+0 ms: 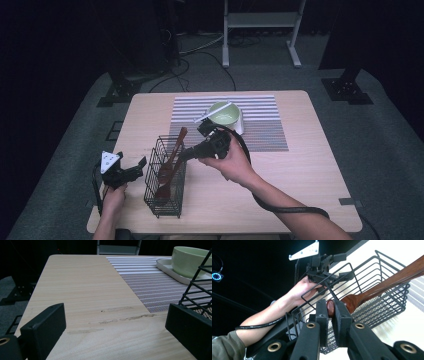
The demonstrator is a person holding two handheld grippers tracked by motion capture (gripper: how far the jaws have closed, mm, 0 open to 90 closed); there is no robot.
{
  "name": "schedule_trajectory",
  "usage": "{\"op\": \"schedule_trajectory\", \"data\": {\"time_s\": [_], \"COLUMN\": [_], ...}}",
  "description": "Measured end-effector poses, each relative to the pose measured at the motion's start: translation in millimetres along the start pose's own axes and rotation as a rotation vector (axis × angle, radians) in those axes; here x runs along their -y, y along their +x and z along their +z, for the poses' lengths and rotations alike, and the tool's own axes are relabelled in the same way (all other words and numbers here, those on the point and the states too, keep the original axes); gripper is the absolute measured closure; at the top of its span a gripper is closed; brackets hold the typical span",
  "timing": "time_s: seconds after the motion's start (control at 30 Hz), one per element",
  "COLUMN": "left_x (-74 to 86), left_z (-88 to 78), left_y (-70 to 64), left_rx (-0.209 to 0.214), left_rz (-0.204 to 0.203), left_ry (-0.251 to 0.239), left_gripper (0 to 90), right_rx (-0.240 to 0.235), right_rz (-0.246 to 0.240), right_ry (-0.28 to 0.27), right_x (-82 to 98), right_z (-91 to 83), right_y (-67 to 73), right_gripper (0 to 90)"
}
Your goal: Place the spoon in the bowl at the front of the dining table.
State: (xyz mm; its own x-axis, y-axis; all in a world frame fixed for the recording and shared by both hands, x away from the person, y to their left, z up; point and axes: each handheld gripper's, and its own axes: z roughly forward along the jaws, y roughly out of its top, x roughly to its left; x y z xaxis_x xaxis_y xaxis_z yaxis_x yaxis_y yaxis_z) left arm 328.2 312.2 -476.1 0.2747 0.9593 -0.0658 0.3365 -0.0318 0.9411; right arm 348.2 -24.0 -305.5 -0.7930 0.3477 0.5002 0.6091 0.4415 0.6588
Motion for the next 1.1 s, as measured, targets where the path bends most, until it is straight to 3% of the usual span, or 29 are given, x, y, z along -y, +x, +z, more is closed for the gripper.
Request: {"op": "schedule_trajectory", "data": {"time_s": [1.1], "left_x": [0.0], "left_z": [-0.1], "left_y": [0.2], "left_rx": [0.001], "left_rz": [-0.002], "left_ry": [0.001], "left_gripper": [2.2], "right_rx": [-0.044], "right_rz": [0.041], "right_ry": [-0.096], "right_x": [-6.6], "right_z": [-44.9], "right_y": [-1.1], "right_gripper": [82.6]}}
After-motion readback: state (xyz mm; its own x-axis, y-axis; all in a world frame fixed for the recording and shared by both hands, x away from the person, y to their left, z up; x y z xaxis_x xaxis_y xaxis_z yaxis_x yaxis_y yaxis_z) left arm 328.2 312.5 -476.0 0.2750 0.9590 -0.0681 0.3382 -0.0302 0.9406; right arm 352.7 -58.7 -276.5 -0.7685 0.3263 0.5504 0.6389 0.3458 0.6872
